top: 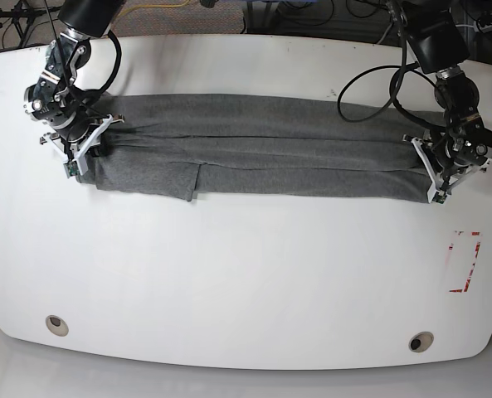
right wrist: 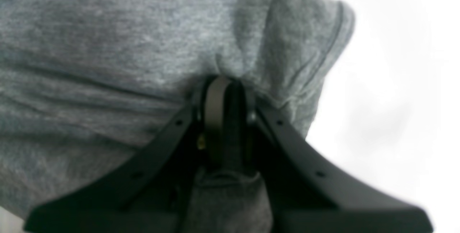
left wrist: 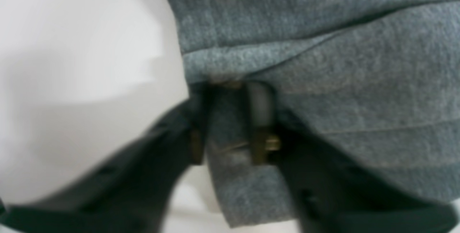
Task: Fold the T-shirt properly
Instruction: 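Lay the folded edge down and smooth it with both grippers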
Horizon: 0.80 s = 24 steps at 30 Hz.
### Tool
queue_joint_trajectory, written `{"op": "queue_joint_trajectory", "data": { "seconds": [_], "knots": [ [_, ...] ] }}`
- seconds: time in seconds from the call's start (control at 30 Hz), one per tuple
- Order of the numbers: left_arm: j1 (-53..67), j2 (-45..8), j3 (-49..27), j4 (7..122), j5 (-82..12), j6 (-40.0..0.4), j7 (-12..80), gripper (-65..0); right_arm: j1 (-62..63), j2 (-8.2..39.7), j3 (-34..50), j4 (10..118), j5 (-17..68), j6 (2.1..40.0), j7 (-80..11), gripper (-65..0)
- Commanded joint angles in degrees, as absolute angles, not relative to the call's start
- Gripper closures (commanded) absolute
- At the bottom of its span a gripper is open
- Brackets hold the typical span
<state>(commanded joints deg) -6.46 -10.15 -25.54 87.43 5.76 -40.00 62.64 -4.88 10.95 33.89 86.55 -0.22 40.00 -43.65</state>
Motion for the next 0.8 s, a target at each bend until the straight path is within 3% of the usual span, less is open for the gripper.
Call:
{"op": "queue_joint_trajectory", "data": {
  "seconds": [0.17, 0.47, 0.8],
  "knots": [
    [-7.25, -9.27, -28.35, 92.62, 1.71, -40.00, 66.24, -37.9, -4.88, 9.63, 33.89, 86.81, -0.48, 40.00, -43.65, -6.7],
    [-8.57, -12.00, -35.47, 93.05, -12.09, -40.00, 71.87, -38.2, -4.88, 8.66, 33.80, 86.81, -0.22, 40.00, -43.65, -6.7],
    [-6.55, -14.55, -39.52, 79.69, -24.04, -40.00, 71.60, -38.2, -4.97, 7.78, 33.71, 87.69, -0.22, 40.00, -43.65, -6.7]
  ]
}}
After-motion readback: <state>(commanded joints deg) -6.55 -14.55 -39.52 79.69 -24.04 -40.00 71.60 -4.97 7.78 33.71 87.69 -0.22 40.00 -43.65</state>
